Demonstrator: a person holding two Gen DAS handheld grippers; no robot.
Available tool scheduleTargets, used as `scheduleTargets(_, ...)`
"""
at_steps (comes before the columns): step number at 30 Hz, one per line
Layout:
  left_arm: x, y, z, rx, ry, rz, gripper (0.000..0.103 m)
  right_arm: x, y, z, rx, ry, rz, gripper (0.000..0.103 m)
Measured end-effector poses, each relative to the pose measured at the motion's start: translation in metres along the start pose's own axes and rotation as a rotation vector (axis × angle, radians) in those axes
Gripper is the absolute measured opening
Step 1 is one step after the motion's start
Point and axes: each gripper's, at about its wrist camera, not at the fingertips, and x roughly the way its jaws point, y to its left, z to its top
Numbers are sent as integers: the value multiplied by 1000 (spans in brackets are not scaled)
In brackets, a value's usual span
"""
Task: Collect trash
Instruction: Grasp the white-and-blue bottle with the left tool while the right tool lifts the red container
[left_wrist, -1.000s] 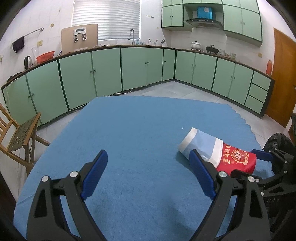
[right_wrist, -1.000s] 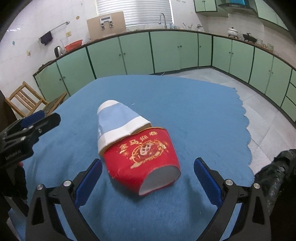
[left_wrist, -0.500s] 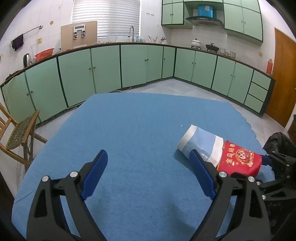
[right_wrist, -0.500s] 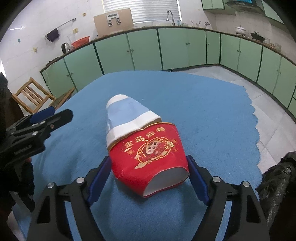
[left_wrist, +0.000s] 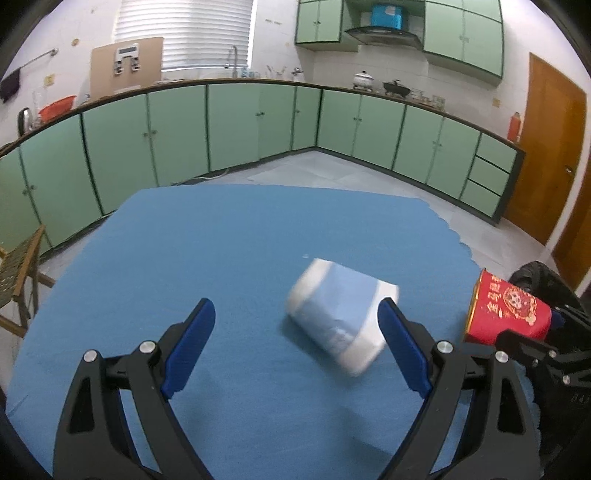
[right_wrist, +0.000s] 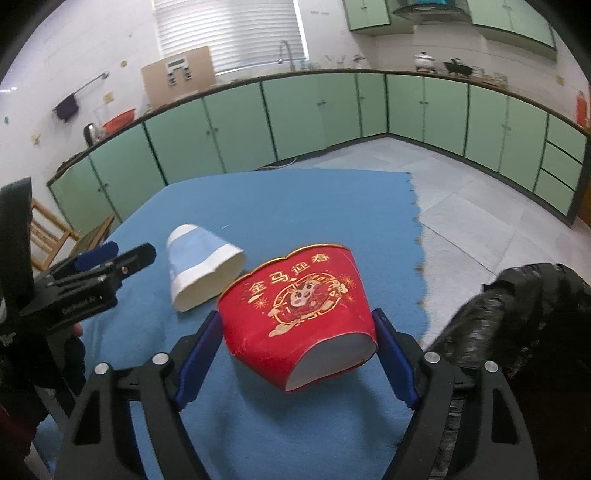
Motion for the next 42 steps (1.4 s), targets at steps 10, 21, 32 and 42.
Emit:
scheduleTargets(10,23,-26,-8,73,61,1,90,0,-11,3,35,-17,-1,79)
scheduleTargets(21,52,-21,-1,39,153,-42,90,8,-12,2,54,-13,8,79)
scheduleTargets(32,76,-32,11,104,185,-107,89,14,-8,2,58,-3,6,79)
scheduleTargets(42,60,-33,10,69,135,-135,77,12,-9,3,59,-5,15,78)
